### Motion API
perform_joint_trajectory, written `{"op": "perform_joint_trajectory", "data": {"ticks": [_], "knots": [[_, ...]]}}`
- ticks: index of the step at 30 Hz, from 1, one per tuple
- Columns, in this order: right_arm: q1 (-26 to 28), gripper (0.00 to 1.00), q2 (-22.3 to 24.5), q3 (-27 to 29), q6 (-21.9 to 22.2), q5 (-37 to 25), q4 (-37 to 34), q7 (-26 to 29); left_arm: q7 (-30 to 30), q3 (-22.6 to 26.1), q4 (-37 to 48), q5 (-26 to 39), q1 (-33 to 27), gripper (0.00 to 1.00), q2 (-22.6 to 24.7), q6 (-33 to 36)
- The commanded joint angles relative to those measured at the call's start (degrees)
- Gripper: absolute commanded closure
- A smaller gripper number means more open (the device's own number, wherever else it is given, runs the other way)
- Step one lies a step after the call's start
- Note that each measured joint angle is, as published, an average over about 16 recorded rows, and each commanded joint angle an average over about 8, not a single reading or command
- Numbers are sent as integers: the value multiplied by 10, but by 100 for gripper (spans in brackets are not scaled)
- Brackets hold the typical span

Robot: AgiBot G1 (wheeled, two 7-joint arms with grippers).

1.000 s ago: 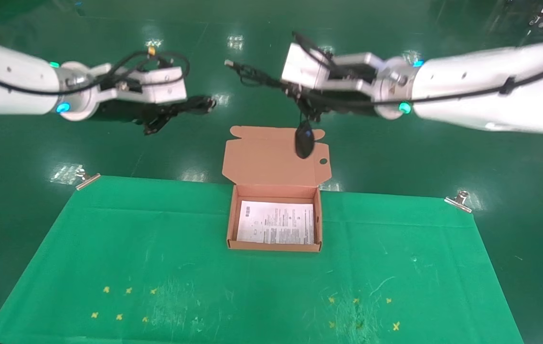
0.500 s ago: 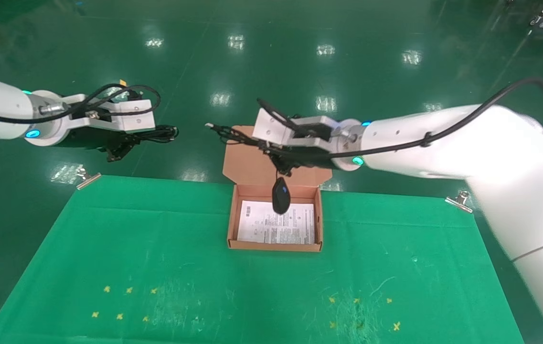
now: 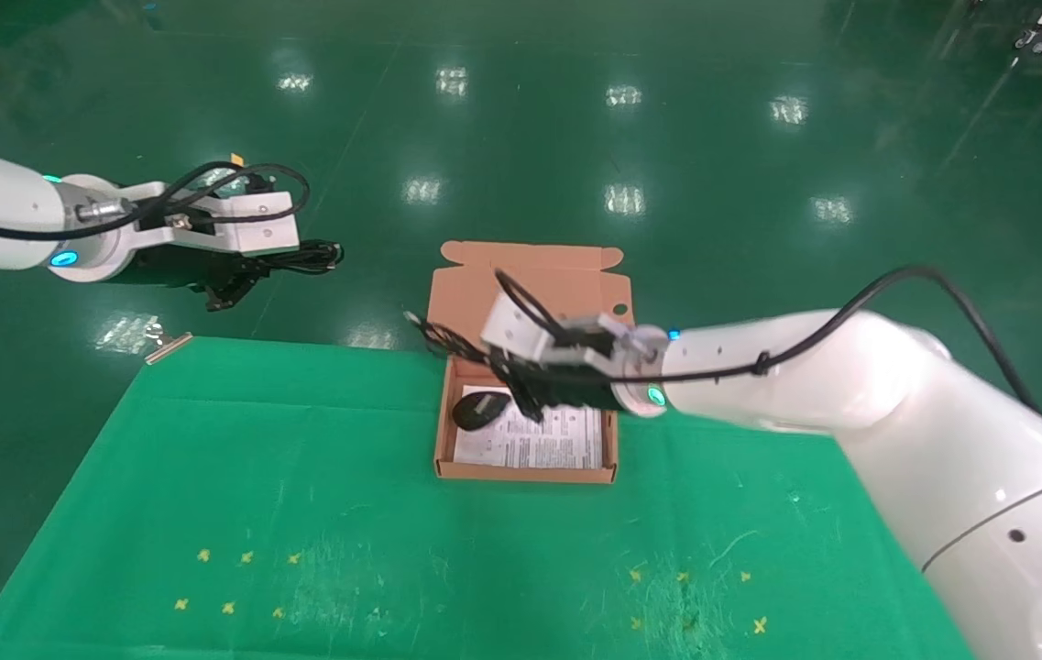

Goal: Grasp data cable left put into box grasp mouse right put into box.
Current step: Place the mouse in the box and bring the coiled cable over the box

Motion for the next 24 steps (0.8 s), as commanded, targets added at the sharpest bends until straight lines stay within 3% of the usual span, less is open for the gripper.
{"op": "perform_joint_trajectory", "data": {"ticks": [1, 6, 7, 14, 15, 24], "knots": [[-3, 100, -2, -15, 5, 0, -20, 10, -1, 0, -1, 0, 0, 100, 0, 0], [1, 100, -4, -52, 31, 20, -47, 11, -1, 0, -1, 0, 0, 100, 0, 0], [2, 94, -4, -58, 36, 25, -50, 10, -1, 0, -1, 1, 0, 100, 0, 0], [7, 7, -5, -86, 61, 49, -59, 4, -1, 0, -2, 1, 1, 100, -1, 1], [7, 0, -5, -87, 62, 51, -59, 4, -1, 0, -2, 1, 1, 100, -1, 1], [7, 0, 4, -85, 59, 52, -46, 5, 4, 2, -6, -2, 3, 100, 2, 0]]}}
